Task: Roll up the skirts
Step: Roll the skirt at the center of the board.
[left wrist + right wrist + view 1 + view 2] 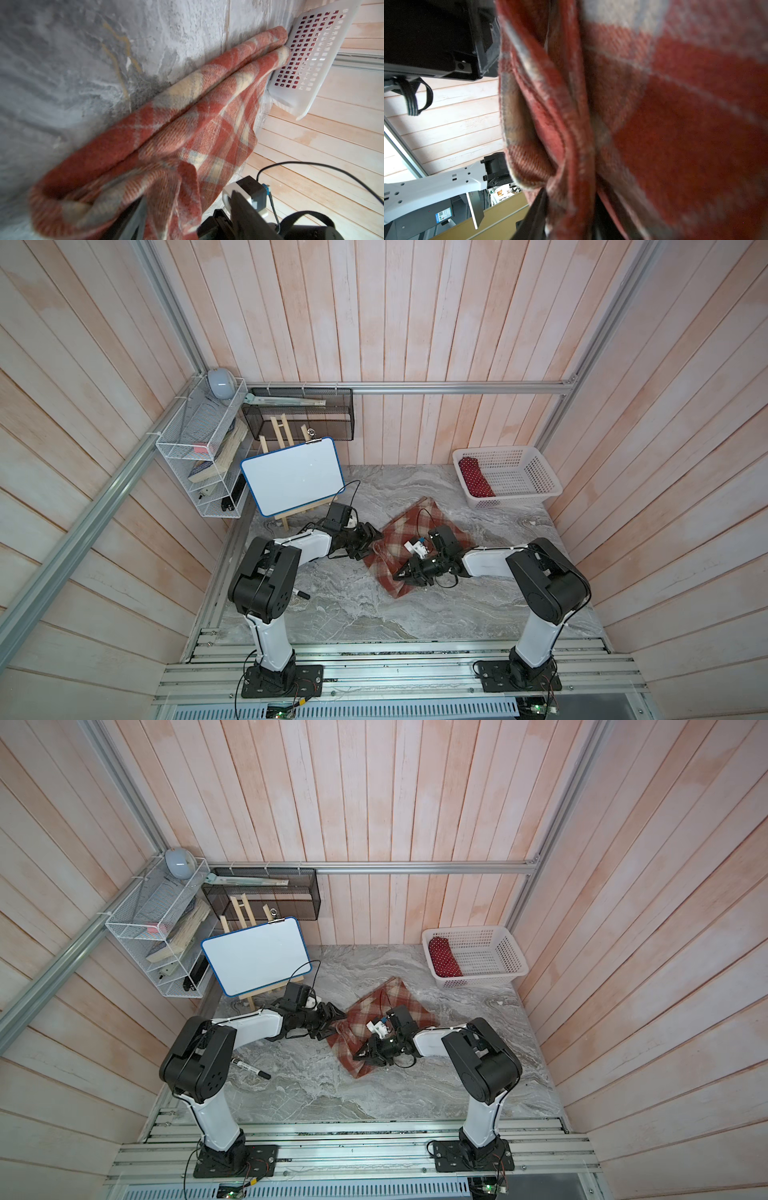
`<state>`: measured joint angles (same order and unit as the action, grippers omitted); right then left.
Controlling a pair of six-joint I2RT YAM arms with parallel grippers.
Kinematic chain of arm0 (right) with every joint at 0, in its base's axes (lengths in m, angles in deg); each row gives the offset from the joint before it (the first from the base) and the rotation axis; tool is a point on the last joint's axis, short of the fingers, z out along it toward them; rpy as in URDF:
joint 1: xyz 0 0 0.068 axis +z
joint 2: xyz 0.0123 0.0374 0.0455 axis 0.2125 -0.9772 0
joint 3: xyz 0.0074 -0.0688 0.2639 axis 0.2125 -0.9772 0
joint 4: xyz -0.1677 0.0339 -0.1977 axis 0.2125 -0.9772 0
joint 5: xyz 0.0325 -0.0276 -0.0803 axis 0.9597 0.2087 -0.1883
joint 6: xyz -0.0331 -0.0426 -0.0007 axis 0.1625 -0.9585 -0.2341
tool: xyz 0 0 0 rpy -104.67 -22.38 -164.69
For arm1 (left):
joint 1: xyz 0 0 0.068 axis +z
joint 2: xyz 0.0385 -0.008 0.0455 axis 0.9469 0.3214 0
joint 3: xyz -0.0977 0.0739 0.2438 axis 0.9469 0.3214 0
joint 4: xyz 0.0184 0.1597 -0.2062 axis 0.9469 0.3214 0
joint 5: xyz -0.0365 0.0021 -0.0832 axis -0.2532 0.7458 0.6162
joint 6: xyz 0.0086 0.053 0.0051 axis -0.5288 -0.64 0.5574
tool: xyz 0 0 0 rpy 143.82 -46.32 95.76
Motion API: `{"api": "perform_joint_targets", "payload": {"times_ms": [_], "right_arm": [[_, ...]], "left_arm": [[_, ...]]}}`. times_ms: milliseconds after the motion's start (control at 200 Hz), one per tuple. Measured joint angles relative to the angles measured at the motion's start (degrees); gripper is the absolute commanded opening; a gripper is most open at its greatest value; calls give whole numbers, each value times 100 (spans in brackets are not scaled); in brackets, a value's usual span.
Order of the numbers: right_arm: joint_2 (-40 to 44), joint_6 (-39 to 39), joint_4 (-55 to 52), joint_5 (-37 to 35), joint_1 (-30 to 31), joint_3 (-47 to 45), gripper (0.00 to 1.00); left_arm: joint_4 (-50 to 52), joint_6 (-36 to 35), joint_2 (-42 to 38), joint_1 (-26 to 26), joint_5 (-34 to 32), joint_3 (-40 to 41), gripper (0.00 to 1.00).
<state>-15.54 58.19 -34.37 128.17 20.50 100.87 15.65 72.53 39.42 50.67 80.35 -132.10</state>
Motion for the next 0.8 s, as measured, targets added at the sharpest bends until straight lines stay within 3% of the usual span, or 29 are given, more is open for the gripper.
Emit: {"api": "perform_joint_targets", "payload": {"times_ms": [40, 90, 210, 315, 510, 795], "right_arm": [[2, -48, -74, -44, -7, 22, 84], [52, -79, -234, -120, -15, 90, 91], [461, -409, -977, -774, -7, 431, 93], [977, -796, -1969, -1827, 74, 955, 98], [1663, -1497, -3322, -3692, 656, 1967, 98], [1014, -2031, -4927, -6013, 2079, 2575, 93]], "left_arm": [[7, -2, 76, -13, 17, -76, 69], [26, -2, 179, -26, 31, -179, 69], [42, -2, 341, -57, 42, -376, 69], [42, -2, 413, -76, 39, -468, 69], [63, 0, 448, -83, 70, -516, 69], [151, 2, 448, -83, 164, -562, 69]]}}
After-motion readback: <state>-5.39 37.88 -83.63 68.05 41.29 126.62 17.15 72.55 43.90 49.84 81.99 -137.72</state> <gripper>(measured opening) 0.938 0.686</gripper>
